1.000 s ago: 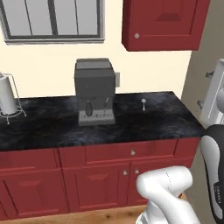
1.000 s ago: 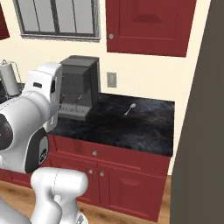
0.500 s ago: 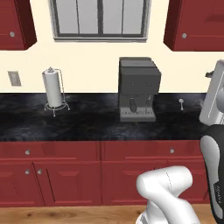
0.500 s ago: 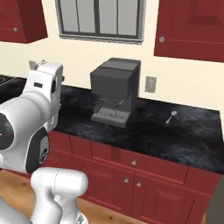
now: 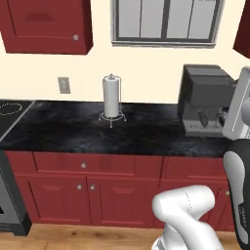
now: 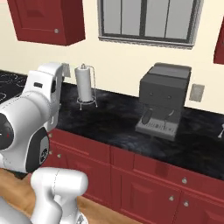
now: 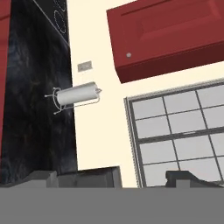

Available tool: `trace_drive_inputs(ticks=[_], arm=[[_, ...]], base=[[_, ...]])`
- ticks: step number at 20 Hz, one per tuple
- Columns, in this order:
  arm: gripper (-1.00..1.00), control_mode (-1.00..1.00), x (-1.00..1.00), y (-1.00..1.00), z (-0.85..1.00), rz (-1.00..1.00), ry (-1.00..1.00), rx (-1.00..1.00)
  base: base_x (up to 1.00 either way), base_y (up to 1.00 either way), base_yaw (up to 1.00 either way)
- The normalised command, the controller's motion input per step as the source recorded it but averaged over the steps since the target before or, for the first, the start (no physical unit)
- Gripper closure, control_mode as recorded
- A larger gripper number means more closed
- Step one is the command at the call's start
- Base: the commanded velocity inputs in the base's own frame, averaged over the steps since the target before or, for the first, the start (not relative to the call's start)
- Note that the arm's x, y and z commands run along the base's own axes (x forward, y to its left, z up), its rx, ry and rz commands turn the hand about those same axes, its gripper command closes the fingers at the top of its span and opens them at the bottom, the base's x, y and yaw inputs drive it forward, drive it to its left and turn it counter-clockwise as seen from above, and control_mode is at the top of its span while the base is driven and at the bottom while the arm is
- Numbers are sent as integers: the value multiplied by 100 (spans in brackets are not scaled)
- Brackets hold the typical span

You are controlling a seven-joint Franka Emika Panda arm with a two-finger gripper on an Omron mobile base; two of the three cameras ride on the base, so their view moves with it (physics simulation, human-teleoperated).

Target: Close all open cabinet doors.

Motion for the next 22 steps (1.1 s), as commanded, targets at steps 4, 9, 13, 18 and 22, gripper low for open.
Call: trace_drive_inputs(ticks=[4, 9, 13, 18, 22], arm=[[-100, 100, 0, 0, 0, 0, 0, 0], [-100, 100, 0, 0, 0, 0, 0, 0], [-100, 100, 0, 0, 0, 0, 0, 0], [-100, 100, 0, 0, 0, 0, 0, 0], [-100, 100, 0, 0, 0, 0, 0, 0]], base=[[0, 80, 23], [0, 75, 23], [0, 79, 23], [0, 81, 24], [0, 76, 25]])
